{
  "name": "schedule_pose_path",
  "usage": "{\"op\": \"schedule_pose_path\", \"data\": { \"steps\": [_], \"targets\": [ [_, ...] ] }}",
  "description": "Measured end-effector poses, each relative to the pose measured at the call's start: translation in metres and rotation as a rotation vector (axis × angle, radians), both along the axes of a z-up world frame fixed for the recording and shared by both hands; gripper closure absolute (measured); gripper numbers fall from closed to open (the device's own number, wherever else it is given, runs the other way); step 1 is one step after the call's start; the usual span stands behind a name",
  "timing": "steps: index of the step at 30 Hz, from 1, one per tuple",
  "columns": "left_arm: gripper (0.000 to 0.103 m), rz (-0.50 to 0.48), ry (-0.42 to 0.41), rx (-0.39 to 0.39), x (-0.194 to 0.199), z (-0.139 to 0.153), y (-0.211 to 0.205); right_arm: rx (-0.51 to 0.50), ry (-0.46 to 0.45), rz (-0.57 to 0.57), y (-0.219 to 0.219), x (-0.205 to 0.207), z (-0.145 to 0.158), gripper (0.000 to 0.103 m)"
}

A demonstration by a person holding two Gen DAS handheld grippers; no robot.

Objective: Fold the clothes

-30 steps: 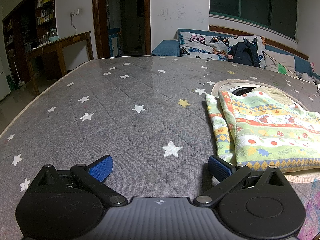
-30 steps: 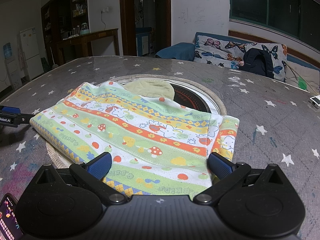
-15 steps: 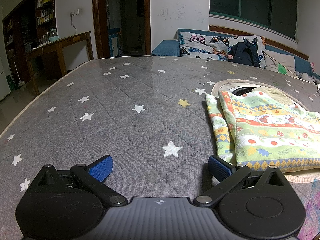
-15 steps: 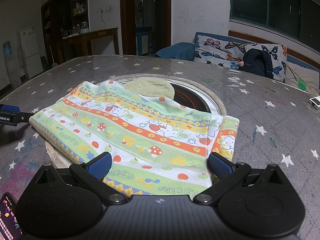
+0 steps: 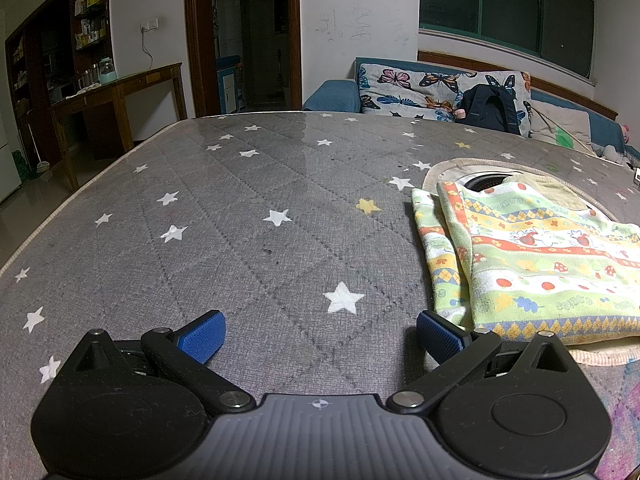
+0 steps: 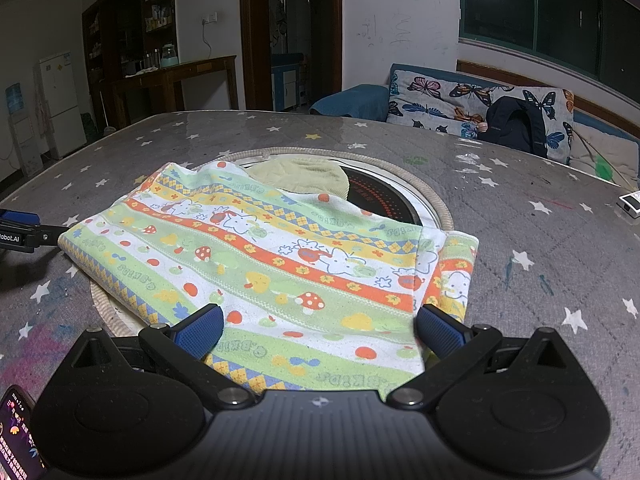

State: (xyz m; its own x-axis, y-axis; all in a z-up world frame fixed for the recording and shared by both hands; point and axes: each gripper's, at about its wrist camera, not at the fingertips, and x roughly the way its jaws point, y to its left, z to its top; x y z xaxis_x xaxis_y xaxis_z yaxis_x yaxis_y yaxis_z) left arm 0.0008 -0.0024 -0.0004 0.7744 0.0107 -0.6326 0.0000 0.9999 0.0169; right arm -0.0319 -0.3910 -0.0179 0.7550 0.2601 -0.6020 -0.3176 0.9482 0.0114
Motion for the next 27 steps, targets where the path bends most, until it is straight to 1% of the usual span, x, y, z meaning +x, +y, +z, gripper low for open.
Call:
{"op": "schedule_pose_path", "data": {
  "steps": [13,27],
  "targets": [
    [0.000,0.000,0.000,-0.001,0.0001,0.0004,-0.0003,-0.012,0.001,-0.001,-0.0007,-0.0006,0.0013,0.000],
    [0.000,0.000,0.000,0.001,0.0015,0.0033,0.0005,0.002,0.004,0.000,-0.0052,-0.0002,0.0020,0.000]
  ]
}}
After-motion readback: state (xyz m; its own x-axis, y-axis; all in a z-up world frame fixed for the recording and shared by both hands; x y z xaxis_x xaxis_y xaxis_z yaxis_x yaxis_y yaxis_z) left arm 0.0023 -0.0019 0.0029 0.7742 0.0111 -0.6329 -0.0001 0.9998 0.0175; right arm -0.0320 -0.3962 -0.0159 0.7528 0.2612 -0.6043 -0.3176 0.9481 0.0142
